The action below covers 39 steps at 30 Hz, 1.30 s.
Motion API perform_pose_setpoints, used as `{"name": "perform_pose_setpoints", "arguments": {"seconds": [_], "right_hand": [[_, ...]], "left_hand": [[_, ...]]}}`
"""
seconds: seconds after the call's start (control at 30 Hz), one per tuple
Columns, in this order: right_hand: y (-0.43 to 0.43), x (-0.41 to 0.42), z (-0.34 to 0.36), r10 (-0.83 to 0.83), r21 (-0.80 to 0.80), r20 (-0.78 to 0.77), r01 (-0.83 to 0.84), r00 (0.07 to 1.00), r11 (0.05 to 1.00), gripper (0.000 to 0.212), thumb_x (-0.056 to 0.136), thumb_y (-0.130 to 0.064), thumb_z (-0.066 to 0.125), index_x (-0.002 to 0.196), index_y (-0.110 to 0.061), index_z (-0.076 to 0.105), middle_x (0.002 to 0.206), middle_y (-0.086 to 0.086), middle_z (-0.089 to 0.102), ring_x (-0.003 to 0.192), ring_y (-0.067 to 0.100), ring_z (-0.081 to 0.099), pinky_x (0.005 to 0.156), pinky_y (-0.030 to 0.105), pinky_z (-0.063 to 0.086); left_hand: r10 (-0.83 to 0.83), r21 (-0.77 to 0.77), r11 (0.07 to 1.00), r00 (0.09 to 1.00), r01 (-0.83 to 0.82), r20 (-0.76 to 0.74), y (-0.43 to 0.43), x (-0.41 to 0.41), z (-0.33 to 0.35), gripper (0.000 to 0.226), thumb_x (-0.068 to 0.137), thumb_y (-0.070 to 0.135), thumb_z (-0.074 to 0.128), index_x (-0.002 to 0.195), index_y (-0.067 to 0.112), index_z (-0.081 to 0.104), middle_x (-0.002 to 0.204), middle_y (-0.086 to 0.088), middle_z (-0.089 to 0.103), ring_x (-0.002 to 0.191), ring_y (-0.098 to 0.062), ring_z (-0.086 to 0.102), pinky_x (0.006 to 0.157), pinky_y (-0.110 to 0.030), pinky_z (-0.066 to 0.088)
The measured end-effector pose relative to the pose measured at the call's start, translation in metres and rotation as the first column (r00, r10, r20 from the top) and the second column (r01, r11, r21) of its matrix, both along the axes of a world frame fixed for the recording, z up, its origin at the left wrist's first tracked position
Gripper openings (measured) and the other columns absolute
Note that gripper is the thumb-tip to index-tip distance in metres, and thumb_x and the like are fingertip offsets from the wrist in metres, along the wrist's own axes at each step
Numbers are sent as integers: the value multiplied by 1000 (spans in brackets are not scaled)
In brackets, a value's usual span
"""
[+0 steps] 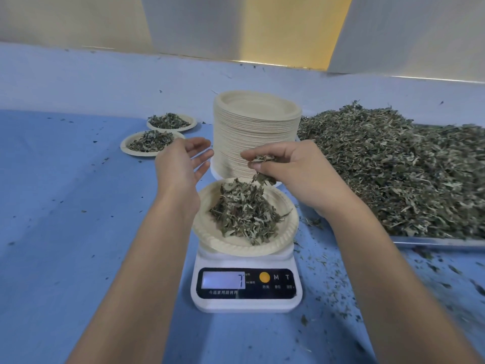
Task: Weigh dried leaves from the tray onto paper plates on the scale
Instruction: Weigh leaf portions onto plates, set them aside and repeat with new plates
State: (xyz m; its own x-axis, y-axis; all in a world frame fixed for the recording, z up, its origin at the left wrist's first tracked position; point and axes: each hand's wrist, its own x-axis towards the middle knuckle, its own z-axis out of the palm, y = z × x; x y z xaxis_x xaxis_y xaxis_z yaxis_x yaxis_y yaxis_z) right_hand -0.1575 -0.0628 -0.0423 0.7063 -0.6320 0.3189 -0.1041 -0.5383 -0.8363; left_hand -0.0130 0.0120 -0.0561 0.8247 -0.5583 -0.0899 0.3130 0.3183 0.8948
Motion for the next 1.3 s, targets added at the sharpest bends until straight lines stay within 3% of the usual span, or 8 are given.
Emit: {"name": "perform_pose_setpoints", "arguments": {"seconds": [0.17, 0.37, 0.53, 0.63, 0.87, 1.03, 1.17, 1.3], "right_hand": [[-2, 2, -1, -56, 16, 79, 55, 995, 998, 25, 83, -10, 70, 84, -34, 74, 95, 21, 69, 76, 38, 59, 83, 44, 51], [-2, 3, -2, -63, 34, 81, 60, 995, 998, 23, 84, -10, 70, 86, -32, 75, 93, 19, 71, 73, 31, 56, 82, 47, 50], [0, 3, -2, -65, 64, 111, 58, 992, 996, 23, 84, -9, 69, 85, -32, 74, 98, 20, 70, 93, 47, 61, 83, 47, 51], [-4, 2, -5, -56, 203, 144, 26, 988, 979, 22, 85, -6, 66, 90, -26, 74, 97, 9, 73, 98, 28, 67, 77, 25, 53], [-31, -23, -12, -306, 604, 336, 45, 891, 796, 17, 86, 4, 62, 94, -7, 72, 92, 9, 75, 86, 16, 71, 74, 27, 58], [-66, -59, -27, -616, 396, 174, 518, 769, 758, 20, 89, -5, 61, 96, -19, 74, 90, 3, 74, 75, 13, 62, 63, 29, 49], [-84, -81, -42, -732, 87, -9, 729, 682, 679, 23, 90, -6, 59, 104, -17, 73, 55, -3, 56, 34, 4, 37, 35, 14, 28], [-84, -85, -45, -597, 12, -244, 618, 765, 786, 52, 83, 6, 47, 121, -24, 65, 99, 6, 69, 65, 15, 58, 51, 18, 45]], "left_hand": [[-10, -3, 1000, 1000, 10, -2, -1, 0, 0, 28, 90, 7, 38, 80, 13, 63, 85, 0, 70, 70, -8, 68, 68, -19, 52], [-20, -1, 1000, 1000, 20, 11, -1, -2, 1, 26, 89, 7, 38, 81, 12, 63, 87, 0, 71, 73, -10, 68, 69, -20, 52], [-23, -2, 1000, 1000, 23, 11, -1, -4, 2, 26, 90, 7, 39, 82, 12, 63, 87, -1, 71, 74, -10, 68, 70, -20, 52], [-60, -43, 997, 998, 60, -5, -2, -8, 6, 26, 91, 6, 38, 82, 8, 63, 86, -3, 71, 74, -13, 68, 71, -20, 53], [-190, -161, 967, 980, 196, 52, -12, -39, 26, 29, 92, 4, 37, 77, 8, 61, 78, -5, 69, 71, -14, 67, 68, -19, 52], [-346, -176, 919, 936, 353, 69, -41, -81, 40, 31, 92, 3, 36, 75, 7, 61, 73, -6, 68, 66, -14, 67, 59, -18, 52], [-450, -124, 882, 890, 455, 66, -62, -114, 35, 31, 94, 3, 35, 75, 6, 59, 75, -7, 65, 63, -12, 63, 58, -16, 50], [-480, -104, 871, 877, 480, 28, -75, -130, 26, 30, 93, 2, 34, 76, 6, 59, 77, -7, 65, 67, -12, 63, 58, -15, 50]]}}
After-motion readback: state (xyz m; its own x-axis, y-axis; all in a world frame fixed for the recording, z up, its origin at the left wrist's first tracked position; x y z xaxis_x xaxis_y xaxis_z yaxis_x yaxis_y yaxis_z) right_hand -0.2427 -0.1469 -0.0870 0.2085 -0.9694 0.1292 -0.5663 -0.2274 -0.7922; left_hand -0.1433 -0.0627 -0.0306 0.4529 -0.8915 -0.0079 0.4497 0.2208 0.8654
